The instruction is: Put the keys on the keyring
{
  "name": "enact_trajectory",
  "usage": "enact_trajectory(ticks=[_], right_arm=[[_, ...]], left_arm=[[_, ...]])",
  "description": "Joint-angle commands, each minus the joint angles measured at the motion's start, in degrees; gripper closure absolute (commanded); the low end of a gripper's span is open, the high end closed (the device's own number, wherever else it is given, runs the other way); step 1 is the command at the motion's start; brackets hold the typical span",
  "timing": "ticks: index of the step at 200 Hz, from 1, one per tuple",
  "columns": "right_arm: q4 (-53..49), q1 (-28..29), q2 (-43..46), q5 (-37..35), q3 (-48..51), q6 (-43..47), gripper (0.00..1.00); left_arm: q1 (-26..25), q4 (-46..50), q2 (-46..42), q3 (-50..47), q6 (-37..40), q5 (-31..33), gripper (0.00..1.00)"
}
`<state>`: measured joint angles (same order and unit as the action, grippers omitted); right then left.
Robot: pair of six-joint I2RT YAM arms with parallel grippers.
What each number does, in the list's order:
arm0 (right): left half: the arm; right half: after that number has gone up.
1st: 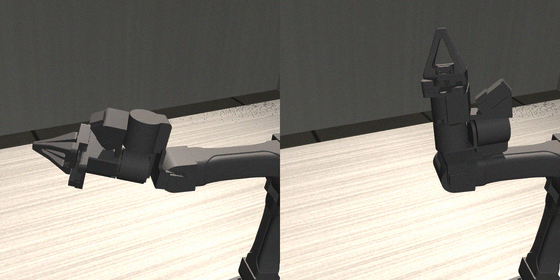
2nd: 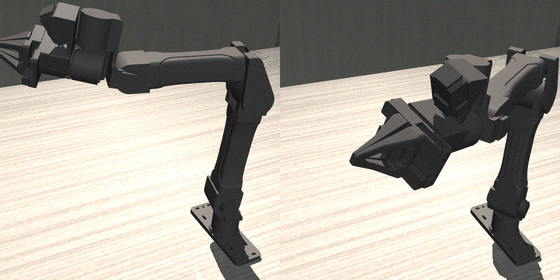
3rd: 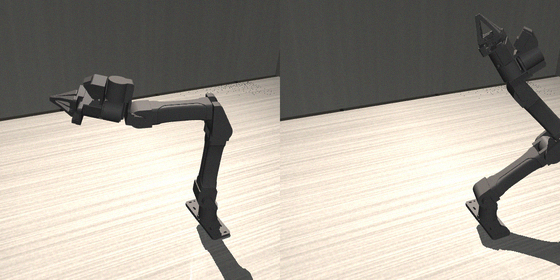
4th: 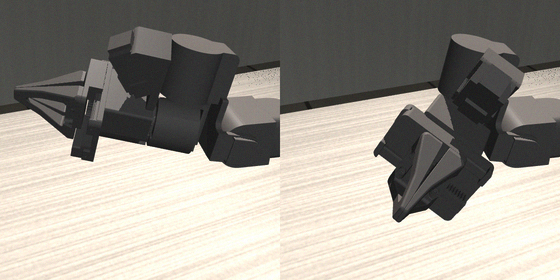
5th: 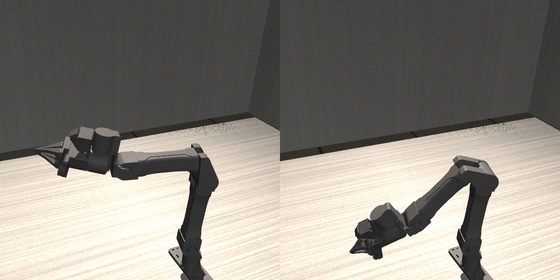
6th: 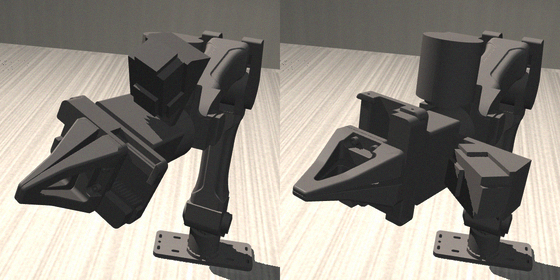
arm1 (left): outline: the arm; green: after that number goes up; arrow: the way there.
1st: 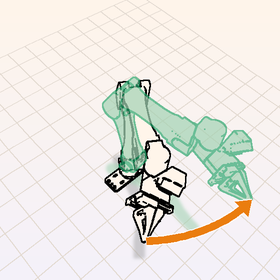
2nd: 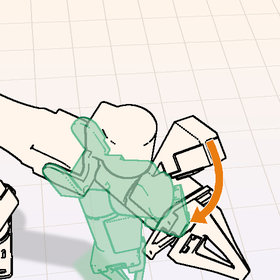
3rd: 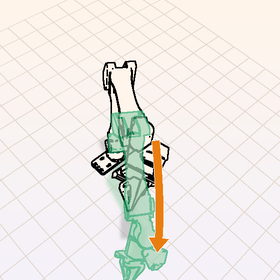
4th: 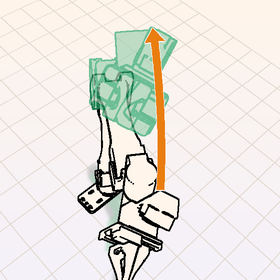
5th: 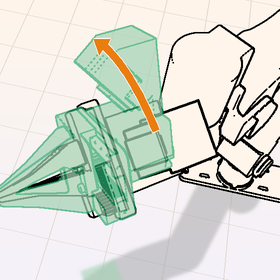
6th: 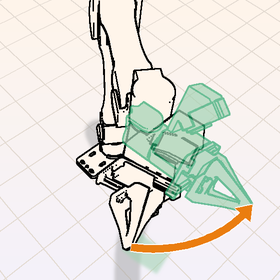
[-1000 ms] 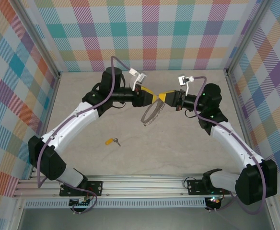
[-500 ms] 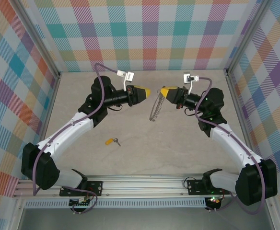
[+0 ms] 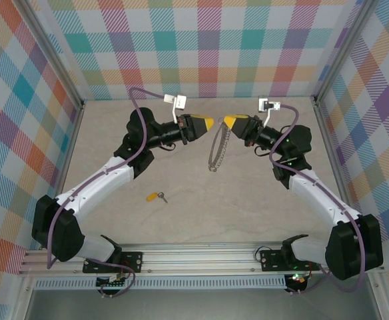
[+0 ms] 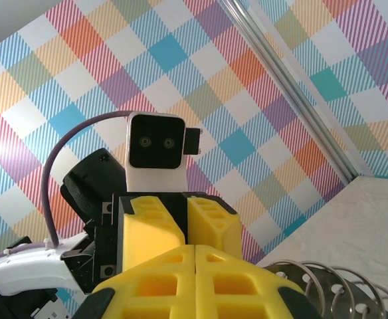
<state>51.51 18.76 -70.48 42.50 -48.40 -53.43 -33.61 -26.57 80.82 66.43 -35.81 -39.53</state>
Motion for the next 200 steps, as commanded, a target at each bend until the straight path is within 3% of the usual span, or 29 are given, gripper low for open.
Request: enact_trajectory(ticks=[1, 136, 200], right_arm=[[6.4, 0.6, -0.7, -0.8, -0.3, -2.1, 1.0], [6.9, 1.5, -2.0, -0.9, -0.7, -2.9, 1.0], [4.5, 1.5, -2.0, -1.4, -0.4, -1.4, 1.0]], left_arm=[[-0.8, -3.5, 0.5, 0.2, -0.7, -0.6, 0.75], [-2.2, -4.9, 2.2, 2.1, -0.8, -1.8, 0.74], [-2.6, -4.7, 2.1, 2.6, -0.5, -2.5, 0.97]])
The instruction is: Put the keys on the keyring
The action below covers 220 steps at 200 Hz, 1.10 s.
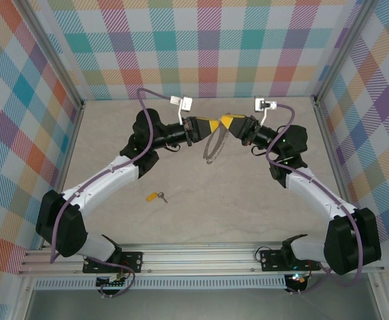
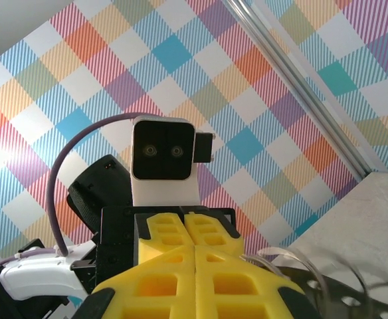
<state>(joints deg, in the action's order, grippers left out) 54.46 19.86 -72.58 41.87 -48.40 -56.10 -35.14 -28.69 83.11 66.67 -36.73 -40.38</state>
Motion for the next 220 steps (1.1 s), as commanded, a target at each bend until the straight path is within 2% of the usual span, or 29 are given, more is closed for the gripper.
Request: enact_trajectory(ticks=[1, 9, 69, 71, 72, 80, 85, 97, 108, 173, 220], right_arm=[[1.5, 0.4, 0.1, -0.8, -0.4, 1.4, 1.0], [1.2, 0.4, 0.1, -0.7, -0.5, 1.6, 1.0], [-2.3, 0.4, -0.4, -0.3, -1.0, 2.3, 1.0], [-2.6, 0.4, -0.3, -0.4, -1.0, 2.4, 0.97], [-2.8, 0.4, -0.2, -0.4, -1.0, 2.5, 0.93], [-3.8, 0.4, 0.2, -0.4, -1.0, 2.9, 0.75], [-4.5, 0.3, 0.6, -0.5, -0.9, 3.3, 0.68], [-7.5, 0.0, 2.5, -1.0, -0.6, 5.0, 0.58], [-10.6, -0.4, 4.6, -1.5, -0.2, 6.7, 0.54], [-31.5, -2.7, 16.8, -1.5, 3.6, 16.2, 0.52], [-36.0, -2.9, 18.5, 4.5, 4.0, 20.9, 0.55]], left_arm=[[-1.1, -2.6, -0.2, 2.4, 0.4, -1.6, 0.97], [-1.1, -2.4, -0.3, 2.3, 0.5, -1.6, 1.0], [-1.0, 0.4, -1.2, 2.7, 3.1, -1.4, 1.0], [-1.1, 0.6, -1.3, 2.8, 3.3, -1.3, 1.0], [-1.1, 0.7, -1.3, 2.8, 3.4, -1.3, 1.0], [-1.1, 2.2, -1.6, 3.0, 4.6, -1.0, 1.0], [-1.1, 3.2, -1.8, 3.1, 5.6, -0.9, 1.0], [-1.1, 6.3, -2.5, 3.5, 8.5, -0.4, 1.0], [-1.1, 9.1, -3.0, 4.0, 11.2, -0.4, 1.0], [-1.1, 25.5, -4.9, 8.2, 28.3, -1.0, 1.0], [-1.1, 29.1, -5.8, 8.6, 36.5, 0.4, 1.0]])
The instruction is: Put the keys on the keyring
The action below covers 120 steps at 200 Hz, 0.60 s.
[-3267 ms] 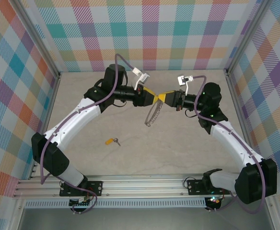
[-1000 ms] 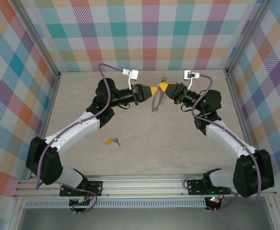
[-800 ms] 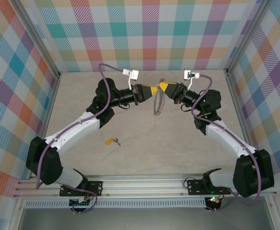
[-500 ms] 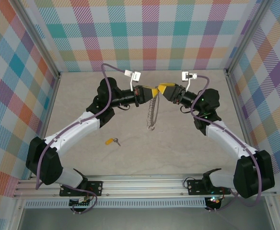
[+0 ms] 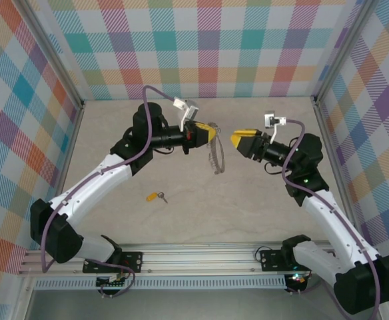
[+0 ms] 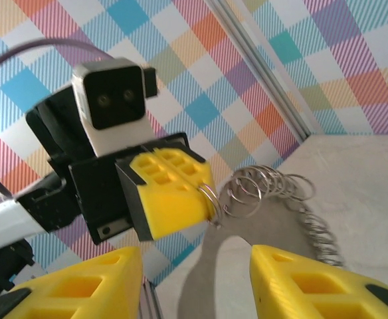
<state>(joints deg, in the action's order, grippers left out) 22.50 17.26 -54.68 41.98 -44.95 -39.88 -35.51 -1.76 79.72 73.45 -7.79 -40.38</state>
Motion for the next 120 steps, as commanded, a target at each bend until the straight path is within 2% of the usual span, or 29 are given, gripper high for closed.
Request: enact_trajectory(ticks=[1, 56, 120], right_arm=[[-4.1, -0.3, 0.6, 4.6, 0.6, 4.7, 0.55], [0.4, -0.3, -1.6, 8.3, 1.1, 4.4, 0.59], [7.8, 0.0, -6.3, 11.9, -0.9, 0.9, 0.57]], left_arm=[[-0.7, 2.1, -2.4, 1.7, 7.7, 0.4, 1.0], [-0.7, 4.1, -4.4, 0.6, 14.4, -0.8, 1.0], [-0.7, 6.4, -4.1, 1.8, 14.8, -4.8, 1.0]])
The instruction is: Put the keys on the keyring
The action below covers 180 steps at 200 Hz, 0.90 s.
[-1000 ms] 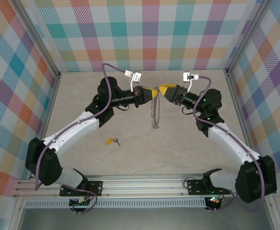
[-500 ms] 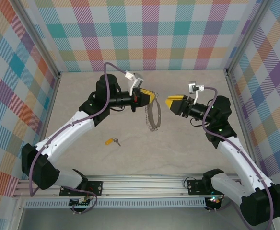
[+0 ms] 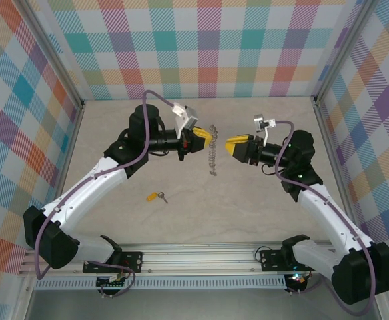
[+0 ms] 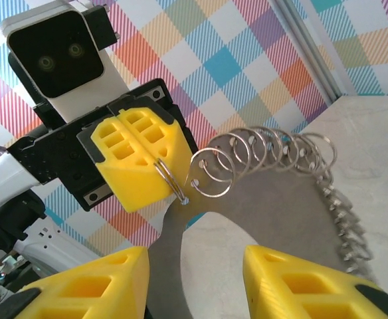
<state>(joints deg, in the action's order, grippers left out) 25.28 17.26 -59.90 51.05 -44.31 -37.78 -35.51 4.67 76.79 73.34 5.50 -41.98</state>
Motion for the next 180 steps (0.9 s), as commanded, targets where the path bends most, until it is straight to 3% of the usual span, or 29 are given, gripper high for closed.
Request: enact_trajectory(ticks=[1, 90, 180], right_arm=[[5.0, 0.0, -1.1, 2.8, -1.5, -1.2, 0.57], [8.2, 1.2, -4.5, 1.7, -3.8, -2.9, 0.56], [-4.4, 2.7, 5.7, -6.6, 5.7, -3.2, 0.52]], left_arm=[[-0.7, 0.0, -1.2, 1.8, 1.5, -3.2, 1.0], [-0.7, 0.7, -0.2, 2.4, 0.1, -3.6, 1.0], [0.1, 1.1, 0.0, 0.8, -5.6, 19.9, 1.0]])
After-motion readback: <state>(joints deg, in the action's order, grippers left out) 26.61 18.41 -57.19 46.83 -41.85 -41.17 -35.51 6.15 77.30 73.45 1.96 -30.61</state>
